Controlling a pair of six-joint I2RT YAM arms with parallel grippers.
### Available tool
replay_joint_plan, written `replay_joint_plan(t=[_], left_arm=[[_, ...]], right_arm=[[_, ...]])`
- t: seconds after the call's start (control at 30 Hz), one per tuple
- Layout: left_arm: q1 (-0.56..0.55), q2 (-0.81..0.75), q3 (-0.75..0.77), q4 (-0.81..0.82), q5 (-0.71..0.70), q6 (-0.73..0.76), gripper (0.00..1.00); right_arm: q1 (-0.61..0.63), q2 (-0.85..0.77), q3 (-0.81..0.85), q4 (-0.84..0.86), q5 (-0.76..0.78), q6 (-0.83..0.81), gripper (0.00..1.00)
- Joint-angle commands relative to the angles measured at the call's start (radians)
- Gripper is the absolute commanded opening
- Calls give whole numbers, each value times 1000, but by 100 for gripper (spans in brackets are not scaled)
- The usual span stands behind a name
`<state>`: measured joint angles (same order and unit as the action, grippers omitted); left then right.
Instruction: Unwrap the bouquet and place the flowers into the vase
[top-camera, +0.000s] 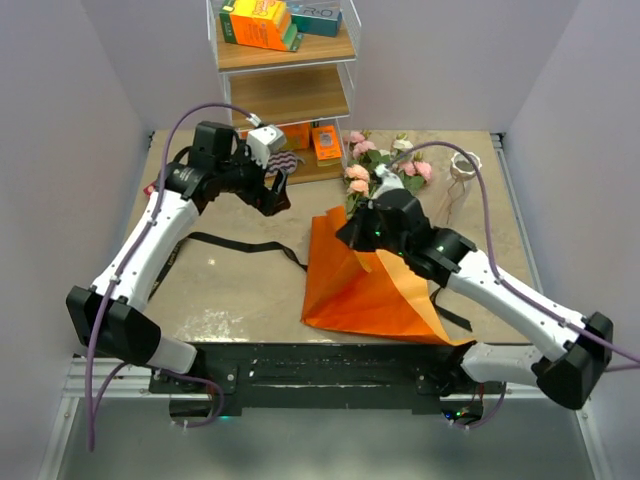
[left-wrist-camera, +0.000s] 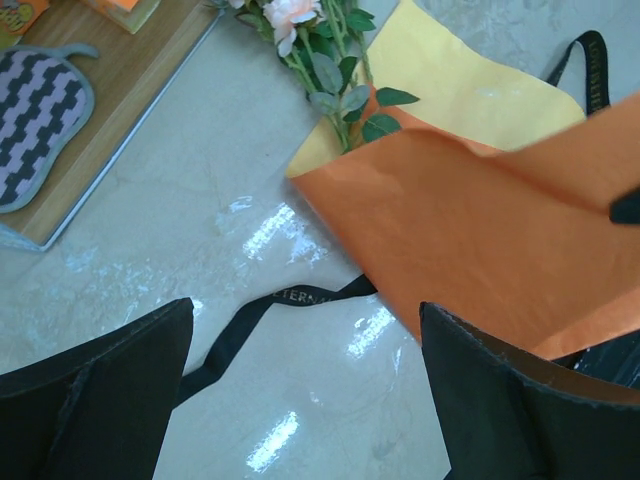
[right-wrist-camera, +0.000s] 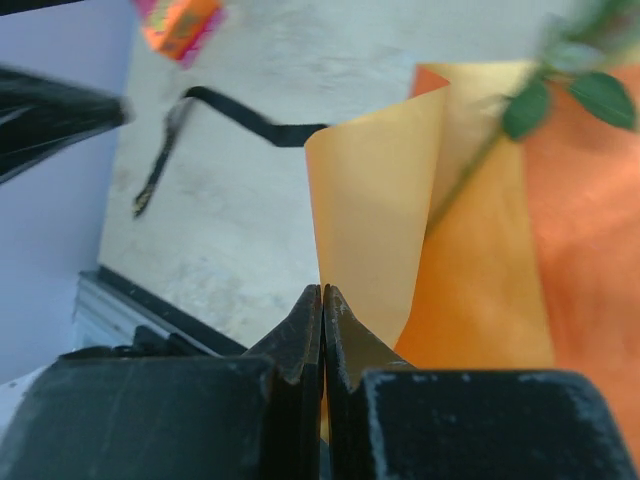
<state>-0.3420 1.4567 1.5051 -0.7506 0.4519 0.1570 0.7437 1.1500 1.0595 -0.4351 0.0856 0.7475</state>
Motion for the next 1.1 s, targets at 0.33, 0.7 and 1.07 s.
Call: replay_joint_plan(t=[0.33,0.7,1.07], left_arm=[[534,-165,144,10,197,-114,99],[544,-185,173,-36,171,-93,99],[549,-194,213,-4,82,-148,99]], right_arm=[[233,560,427,300,-105,-96,3],[283,916,850,276,-188,-148,64],[206,768,860,302,-38,-252,89]])
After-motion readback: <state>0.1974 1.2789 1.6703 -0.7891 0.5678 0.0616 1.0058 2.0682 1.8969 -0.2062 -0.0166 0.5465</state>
